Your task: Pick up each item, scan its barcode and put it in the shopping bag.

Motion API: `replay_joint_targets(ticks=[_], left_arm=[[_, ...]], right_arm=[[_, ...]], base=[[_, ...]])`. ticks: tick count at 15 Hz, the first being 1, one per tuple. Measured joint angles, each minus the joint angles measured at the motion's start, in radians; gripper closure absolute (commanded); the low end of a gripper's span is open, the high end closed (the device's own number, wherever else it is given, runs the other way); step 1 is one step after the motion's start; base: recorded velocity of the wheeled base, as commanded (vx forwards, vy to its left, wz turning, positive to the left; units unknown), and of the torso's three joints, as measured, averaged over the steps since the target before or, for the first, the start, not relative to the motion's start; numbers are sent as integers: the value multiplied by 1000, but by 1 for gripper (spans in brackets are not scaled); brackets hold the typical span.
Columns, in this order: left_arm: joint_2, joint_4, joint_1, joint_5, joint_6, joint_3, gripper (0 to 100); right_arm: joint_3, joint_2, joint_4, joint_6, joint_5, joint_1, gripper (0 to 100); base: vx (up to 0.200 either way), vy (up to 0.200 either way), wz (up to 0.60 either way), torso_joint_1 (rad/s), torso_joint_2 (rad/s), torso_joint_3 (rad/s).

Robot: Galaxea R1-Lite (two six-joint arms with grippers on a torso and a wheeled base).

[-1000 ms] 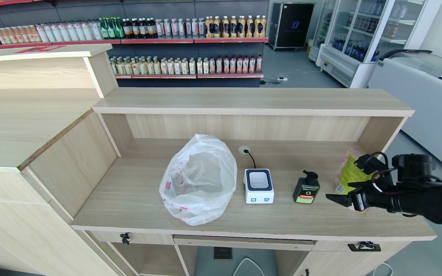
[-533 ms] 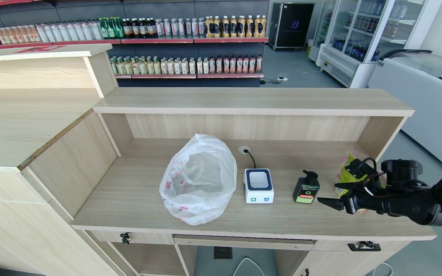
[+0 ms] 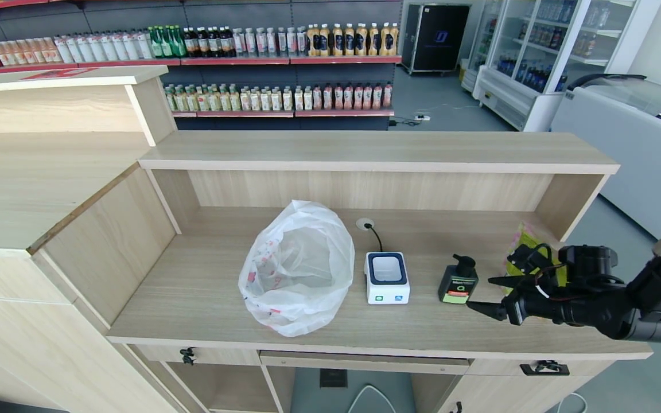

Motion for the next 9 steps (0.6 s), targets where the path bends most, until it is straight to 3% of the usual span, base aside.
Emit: replay_joint_targets(ticks=[9], left_arm=[[0, 0, 0, 0, 0, 0, 0]], right_arm=[[-49, 120, -152, 0, 47, 32, 0]], base=[[0, 0, 0, 0, 0, 0]])
